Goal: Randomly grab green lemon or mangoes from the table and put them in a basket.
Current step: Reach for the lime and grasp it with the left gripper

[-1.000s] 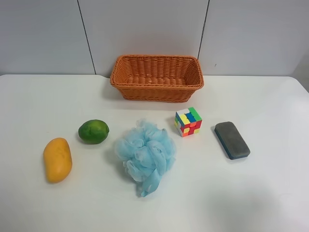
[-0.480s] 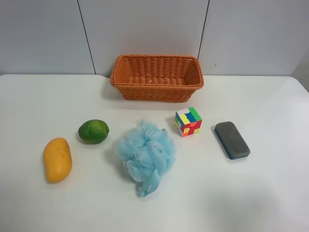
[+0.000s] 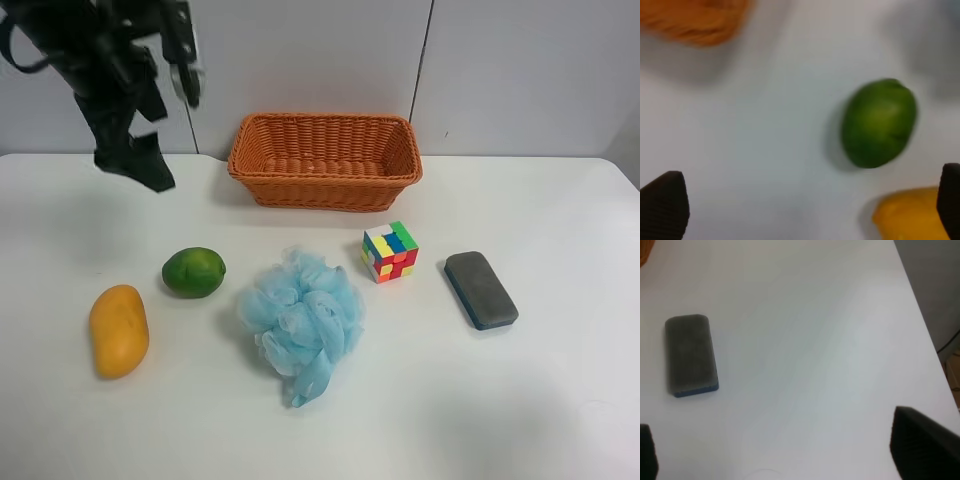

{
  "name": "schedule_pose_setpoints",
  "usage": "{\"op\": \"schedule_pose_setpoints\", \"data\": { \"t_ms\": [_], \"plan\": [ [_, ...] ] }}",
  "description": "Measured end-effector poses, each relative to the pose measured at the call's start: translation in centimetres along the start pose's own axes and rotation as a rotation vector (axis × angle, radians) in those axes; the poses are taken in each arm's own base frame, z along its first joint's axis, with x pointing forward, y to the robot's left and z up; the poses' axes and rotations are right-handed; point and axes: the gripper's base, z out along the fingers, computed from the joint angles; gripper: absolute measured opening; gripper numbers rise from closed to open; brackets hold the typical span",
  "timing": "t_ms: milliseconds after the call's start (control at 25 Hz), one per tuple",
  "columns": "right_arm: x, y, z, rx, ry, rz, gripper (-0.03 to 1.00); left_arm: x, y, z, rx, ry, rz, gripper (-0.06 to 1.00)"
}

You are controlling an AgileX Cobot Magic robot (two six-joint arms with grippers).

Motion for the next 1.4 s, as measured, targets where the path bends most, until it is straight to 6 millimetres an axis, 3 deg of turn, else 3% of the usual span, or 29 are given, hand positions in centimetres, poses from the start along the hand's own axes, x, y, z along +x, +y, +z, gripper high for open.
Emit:
{"op": "schedule_pose_setpoints", "data": {
  "t_ms": [120, 280, 680, 920, 1200, 1400],
  "plan": [
    [0.0, 0.0, 0.0, 0.0, 0.0, 0.0, 0.92, -1.6, -1.3, 2.6, 0.088, 0.024, 0.185, 0.99],
    [0.0, 0.0, 0.0, 0.0, 0.0, 0.0, 0.92, -2.9, -2.2, 5.2, 0.148, 0.048, 0.279, 0.99],
    [0.0, 0.0, 0.0, 0.0, 0.0, 0.0, 0.92, -1.6, -3.2, 13.2, 0.274, 0.181, 0.352, 0.99],
    [0.0, 0.0, 0.0, 0.0, 0.0, 0.0, 0.92, -1.3, -3.1, 15.1, 0.268, 0.179, 0.358, 0.99],
    [0.0, 0.0, 0.0, 0.0, 0.0, 0.0, 0.92, 1.3, -2.2, 16.4, 0.288, 0.204, 0.302, 0.99],
    [0.0, 0.0, 0.0, 0.0, 0.0, 0.0, 0.92, 2.8, -2.7, 17.1, 0.298, 0.206, 0.277, 0.99]
  ]
}}
